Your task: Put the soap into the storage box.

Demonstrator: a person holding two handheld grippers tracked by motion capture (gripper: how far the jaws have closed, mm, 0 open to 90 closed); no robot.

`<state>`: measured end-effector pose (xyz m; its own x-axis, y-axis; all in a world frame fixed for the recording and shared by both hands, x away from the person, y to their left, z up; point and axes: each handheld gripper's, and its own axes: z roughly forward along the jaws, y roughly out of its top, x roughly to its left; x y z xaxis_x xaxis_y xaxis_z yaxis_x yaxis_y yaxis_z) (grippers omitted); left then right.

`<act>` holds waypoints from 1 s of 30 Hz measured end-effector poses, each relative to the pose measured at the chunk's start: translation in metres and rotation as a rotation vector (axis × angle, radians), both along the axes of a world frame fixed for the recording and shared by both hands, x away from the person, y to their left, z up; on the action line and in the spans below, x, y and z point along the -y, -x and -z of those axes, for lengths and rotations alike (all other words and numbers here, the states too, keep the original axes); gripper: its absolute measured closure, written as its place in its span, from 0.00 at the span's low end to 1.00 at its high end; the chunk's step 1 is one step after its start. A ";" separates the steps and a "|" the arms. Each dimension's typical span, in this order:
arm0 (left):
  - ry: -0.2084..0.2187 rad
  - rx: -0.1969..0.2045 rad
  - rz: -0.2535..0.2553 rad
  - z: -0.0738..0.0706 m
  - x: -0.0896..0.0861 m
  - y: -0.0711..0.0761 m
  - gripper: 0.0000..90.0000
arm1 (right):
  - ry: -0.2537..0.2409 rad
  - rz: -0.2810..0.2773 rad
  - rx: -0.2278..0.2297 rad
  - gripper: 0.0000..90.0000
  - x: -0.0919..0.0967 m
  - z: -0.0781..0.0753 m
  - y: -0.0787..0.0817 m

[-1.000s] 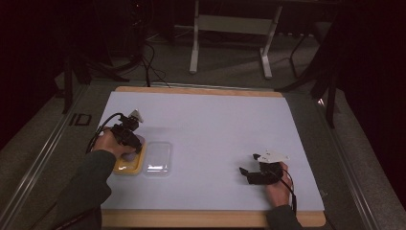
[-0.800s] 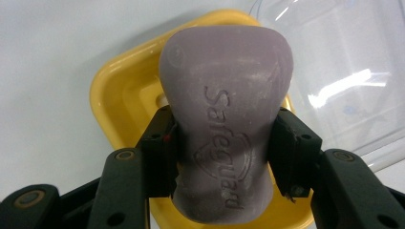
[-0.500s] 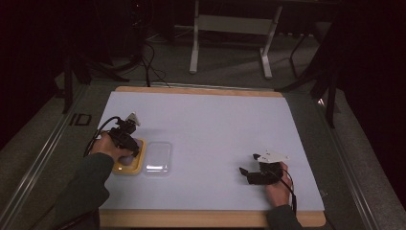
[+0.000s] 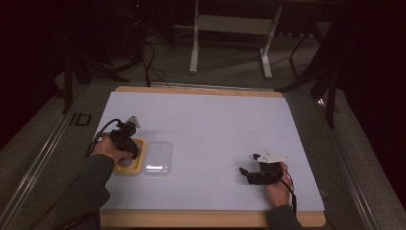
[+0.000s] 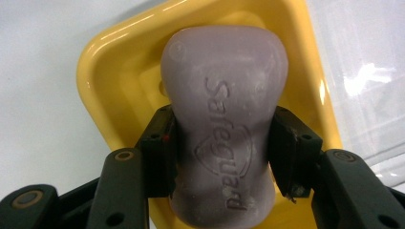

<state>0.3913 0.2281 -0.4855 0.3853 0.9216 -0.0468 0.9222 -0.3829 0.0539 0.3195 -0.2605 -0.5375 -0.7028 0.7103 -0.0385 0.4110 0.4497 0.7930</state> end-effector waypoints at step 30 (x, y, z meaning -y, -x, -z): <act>0.072 0.060 0.029 -0.020 -0.011 -0.001 0.38 | 0.011 -0.003 0.000 0.21 -0.001 0.000 0.000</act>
<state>0.3918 0.2389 -0.4658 0.4155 0.9053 -0.0888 0.9053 -0.4020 0.1372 0.3194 -0.2597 -0.5376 -0.7051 0.7076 -0.0462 0.4093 0.4593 0.7884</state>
